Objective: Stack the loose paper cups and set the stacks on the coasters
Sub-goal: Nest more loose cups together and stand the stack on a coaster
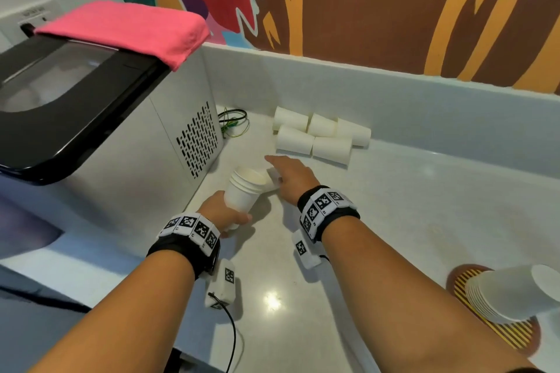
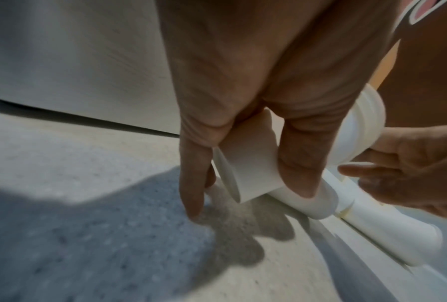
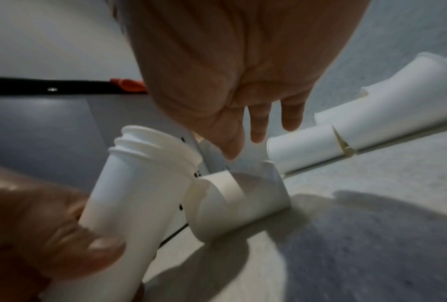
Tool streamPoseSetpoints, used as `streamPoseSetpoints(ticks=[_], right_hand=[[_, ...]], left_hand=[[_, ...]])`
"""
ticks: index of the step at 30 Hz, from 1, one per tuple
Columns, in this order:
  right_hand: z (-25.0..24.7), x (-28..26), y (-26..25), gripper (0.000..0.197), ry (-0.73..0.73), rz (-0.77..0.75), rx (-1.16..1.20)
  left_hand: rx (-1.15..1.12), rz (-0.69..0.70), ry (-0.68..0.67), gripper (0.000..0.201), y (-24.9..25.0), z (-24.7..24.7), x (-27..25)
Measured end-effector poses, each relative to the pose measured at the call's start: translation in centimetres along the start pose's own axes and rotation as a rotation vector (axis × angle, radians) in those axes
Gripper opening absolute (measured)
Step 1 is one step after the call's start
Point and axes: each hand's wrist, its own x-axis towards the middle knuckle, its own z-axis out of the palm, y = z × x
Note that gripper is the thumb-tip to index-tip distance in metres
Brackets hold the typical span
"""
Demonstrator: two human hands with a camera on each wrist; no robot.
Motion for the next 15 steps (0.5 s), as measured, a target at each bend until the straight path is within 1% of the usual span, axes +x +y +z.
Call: streamPoseSetpoints(ticks=[2,4,6,8,9,10,11,13,15], right_hand=[[1.4,0.7,-0.4,0.075,-0.087,-0.064,-0.153],[2.6,0.9,-0.6,0.082,-0.120,-0.090,-0.245],[3.2,0.6,-0.7,0.077,-0.113,-0.069,-0.340],[3.0,0.3,-0.6,0.066,-0.087,-0.017,-0.411],[2.7,0.2,-0.6,0.063,-0.079,0.014,-0.419],[2.4,0.2,-0.6,0.064,-0.071,0.030,-0.407],[2.2,0.4,-0.6,0.069,-0.068,0.028,-0.376],[2.0,0.7,-0.8,0.083,-0.096,-0.034,-0.307],[2.0,0.8,-1.2,0.089,-0.160,-0.098,-0.296]], left_hand=[[-0.017,-0.022,0.006,0.050,-0.6,-0.5,0.2],[-0.056,-0.033,0.011,0.049,-1.0,-0.8,0.2],[-0.088,-0.042,0.014,0.048,-1.4,-0.9,0.6],[-0.117,-0.057,0.017,0.048,-1.7,-0.9,1.0],[-0.131,-0.065,0.015,0.051,-1.8,-0.9,1.3],[-0.142,-0.066,0.011,0.055,-1.8,-0.8,1.6],[-0.149,-0.066,0.010,0.058,-1.9,-0.8,1.9],[-0.155,-0.060,0.010,0.060,-2.0,-0.7,2.3],[-0.153,-0.053,0.012,0.060,-1.9,-0.6,2.5]])
